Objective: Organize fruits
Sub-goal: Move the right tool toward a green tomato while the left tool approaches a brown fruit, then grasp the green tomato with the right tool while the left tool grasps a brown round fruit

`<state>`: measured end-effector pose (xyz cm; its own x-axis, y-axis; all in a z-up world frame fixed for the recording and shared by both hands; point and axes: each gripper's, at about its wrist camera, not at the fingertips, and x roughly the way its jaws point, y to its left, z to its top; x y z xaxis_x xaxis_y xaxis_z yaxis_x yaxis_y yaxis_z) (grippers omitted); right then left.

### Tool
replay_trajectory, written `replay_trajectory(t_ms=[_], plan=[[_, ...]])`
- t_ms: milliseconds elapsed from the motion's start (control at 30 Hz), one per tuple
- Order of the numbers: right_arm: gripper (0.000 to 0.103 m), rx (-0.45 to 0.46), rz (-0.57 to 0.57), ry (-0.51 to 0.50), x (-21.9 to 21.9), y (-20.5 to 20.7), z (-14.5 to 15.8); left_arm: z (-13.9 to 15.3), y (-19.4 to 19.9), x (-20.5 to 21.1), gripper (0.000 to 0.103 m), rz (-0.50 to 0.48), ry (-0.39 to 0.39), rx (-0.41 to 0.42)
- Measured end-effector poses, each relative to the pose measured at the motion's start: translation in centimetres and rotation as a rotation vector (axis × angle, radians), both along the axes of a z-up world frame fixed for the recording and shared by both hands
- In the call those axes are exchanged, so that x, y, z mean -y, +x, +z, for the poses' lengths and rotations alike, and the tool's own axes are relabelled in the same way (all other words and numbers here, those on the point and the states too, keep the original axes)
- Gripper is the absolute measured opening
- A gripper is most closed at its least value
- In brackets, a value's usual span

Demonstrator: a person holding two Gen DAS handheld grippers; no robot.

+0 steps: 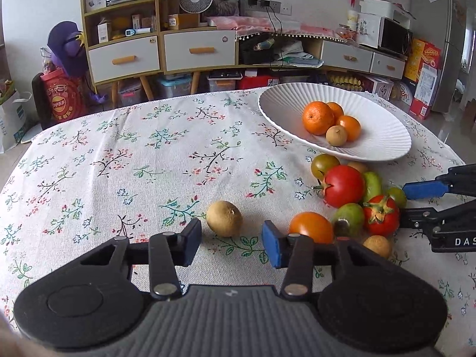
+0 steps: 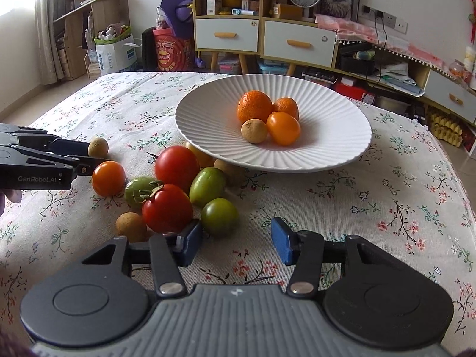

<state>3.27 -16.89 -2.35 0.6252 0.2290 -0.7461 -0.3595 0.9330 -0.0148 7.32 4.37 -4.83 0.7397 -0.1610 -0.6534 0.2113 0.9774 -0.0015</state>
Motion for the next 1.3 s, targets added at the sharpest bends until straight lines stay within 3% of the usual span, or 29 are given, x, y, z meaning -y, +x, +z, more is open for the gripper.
replay_trajectory(t_ms=[300,400,467,1300], plan=[[0.029,-0.001,0.030,0.001,-0.4,0.0,0.1,0.1,0.3,-0.2,0.037,-0.001,-0.003,0.002],[0.024,-0.005,0.042,0.009,-0.6,-0.1,0.1,0.2,0.5,-0.4,0.030,0.008,-0.006,0.001],[0.024,-0.005,0.042,0.012,-0.6,-0.1,0.2,0.3,0.7,-0.5,0.025,0.014,-0.008,-0.001],[0.023,0.004,0.038,0.088,-0.2,0.7,2.8,2.5,0.8,0.5,0.025,0.010,-0.039,-0.018]])
